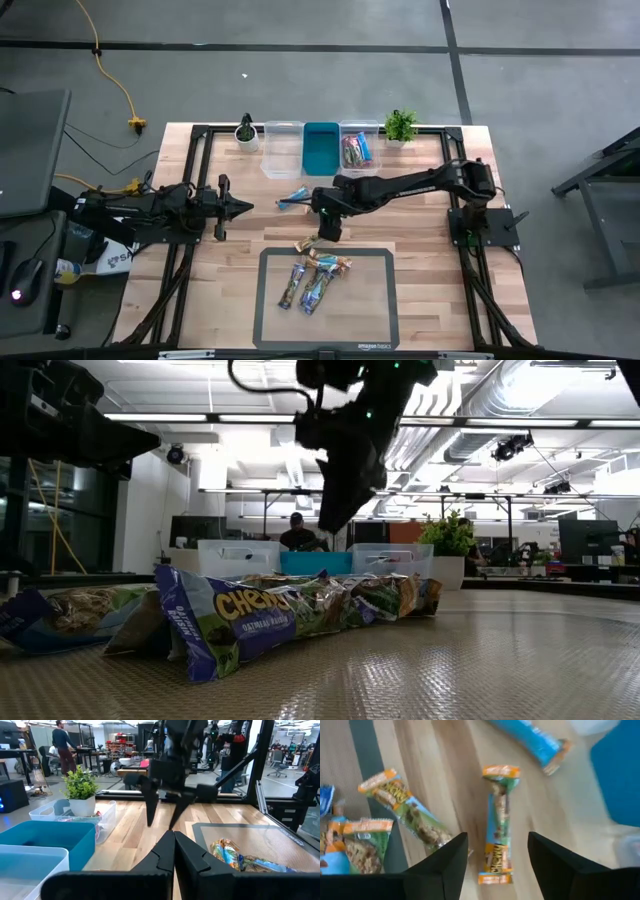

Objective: Pick and place Granola Bars by type
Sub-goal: Put the yellow granola bar into the blue bin

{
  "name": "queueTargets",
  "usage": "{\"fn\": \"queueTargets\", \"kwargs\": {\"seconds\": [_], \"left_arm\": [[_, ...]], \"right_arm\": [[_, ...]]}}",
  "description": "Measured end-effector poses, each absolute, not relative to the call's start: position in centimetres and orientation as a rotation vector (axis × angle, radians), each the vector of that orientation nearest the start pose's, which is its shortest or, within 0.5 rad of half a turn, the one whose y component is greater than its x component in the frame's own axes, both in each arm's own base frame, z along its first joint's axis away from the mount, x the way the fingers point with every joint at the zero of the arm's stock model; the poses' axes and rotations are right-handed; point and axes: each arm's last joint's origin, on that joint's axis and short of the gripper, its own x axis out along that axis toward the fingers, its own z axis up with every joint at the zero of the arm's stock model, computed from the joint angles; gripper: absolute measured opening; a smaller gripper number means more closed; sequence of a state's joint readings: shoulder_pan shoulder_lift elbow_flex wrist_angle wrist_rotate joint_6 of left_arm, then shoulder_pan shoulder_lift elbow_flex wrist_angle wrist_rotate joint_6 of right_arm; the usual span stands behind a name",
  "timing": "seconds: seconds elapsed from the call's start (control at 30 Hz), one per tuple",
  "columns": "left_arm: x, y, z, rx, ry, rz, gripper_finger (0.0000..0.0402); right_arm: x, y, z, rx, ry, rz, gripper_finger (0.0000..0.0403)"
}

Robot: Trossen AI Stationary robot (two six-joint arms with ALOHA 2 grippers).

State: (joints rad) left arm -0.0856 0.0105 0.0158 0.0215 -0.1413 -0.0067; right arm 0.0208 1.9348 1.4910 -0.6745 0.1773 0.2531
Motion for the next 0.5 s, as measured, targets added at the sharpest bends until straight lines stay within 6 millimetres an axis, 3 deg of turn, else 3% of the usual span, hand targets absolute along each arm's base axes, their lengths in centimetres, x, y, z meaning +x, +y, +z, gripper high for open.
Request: {"fn": "queueTargets", "kwargs": {"seconds": [0.5], "left_arm": [[9.7, -0.4, 17.0, -0.010, -0.027, 0.055, 0.0001]], "right_arm": [[41.6, -1.0, 18.4, 0.167, 1.122, -0.205, 0.0214]]}}
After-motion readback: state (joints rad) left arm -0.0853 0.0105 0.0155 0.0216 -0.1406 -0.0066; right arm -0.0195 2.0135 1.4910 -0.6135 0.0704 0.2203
